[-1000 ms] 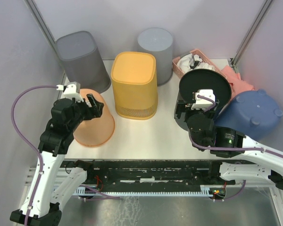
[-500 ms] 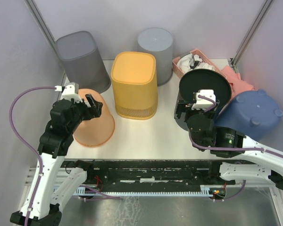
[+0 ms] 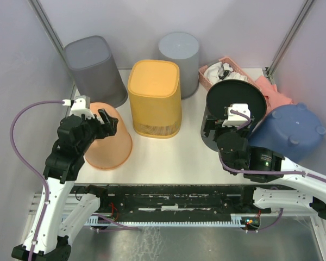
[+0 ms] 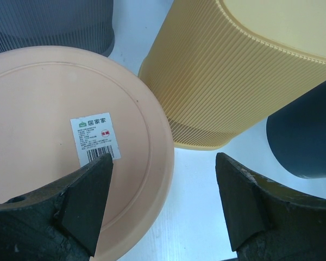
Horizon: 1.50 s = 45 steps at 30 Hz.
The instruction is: Turn the large container upside down
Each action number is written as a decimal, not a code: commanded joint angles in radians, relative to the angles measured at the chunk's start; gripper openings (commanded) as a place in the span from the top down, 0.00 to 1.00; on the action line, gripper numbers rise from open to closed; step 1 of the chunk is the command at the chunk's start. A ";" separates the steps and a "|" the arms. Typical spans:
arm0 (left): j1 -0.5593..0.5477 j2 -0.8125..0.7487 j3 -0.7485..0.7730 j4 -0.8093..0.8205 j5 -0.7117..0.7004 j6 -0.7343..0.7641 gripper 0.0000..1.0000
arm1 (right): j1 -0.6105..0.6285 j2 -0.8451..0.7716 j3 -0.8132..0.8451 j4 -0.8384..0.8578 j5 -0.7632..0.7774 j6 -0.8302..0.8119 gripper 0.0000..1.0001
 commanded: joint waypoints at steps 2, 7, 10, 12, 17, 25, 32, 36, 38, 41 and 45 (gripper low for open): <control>0.003 -0.011 -0.002 0.054 -0.002 -0.023 0.17 | -0.004 -0.014 0.002 -0.009 0.042 0.018 0.01; 0.001 -0.011 -0.002 0.053 -0.002 -0.022 0.17 | -0.003 -0.013 0.002 -0.011 0.042 0.020 0.01; 0.002 -0.013 -0.001 0.053 -0.002 -0.022 0.17 | -0.003 -0.013 0.002 -0.011 0.041 0.023 0.01; 0.001 -0.013 0.000 0.053 -0.002 -0.022 0.17 | -0.003 -0.013 0.004 -0.013 0.042 0.023 0.01; 0.003 -0.015 0.001 0.054 -0.002 -0.020 0.17 | -0.003 -0.012 0.004 -0.013 0.042 0.026 0.01; 0.002 -0.013 -0.002 0.057 0.000 -0.023 0.17 | -0.003 -0.009 0.004 -0.014 0.044 0.032 0.01; 0.003 -0.013 -0.002 0.057 0.004 -0.023 0.17 | -0.003 -0.008 0.003 -0.016 0.047 0.031 0.01; 0.002 -0.013 -0.002 0.057 0.006 -0.025 0.17 | -0.003 -0.012 0.000 -0.016 0.047 0.033 0.01; 0.001 -0.013 0.000 0.056 0.007 -0.025 0.17 | -0.003 -0.014 0.001 -0.016 0.047 0.033 0.01; 0.001 -0.007 0.003 0.057 0.014 -0.028 0.16 | -0.003 -0.015 0.000 -0.017 0.042 0.032 0.01; 0.002 0.004 0.010 0.051 0.020 -0.037 0.16 | -0.003 0.002 0.016 -0.017 0.008 0.008 0.01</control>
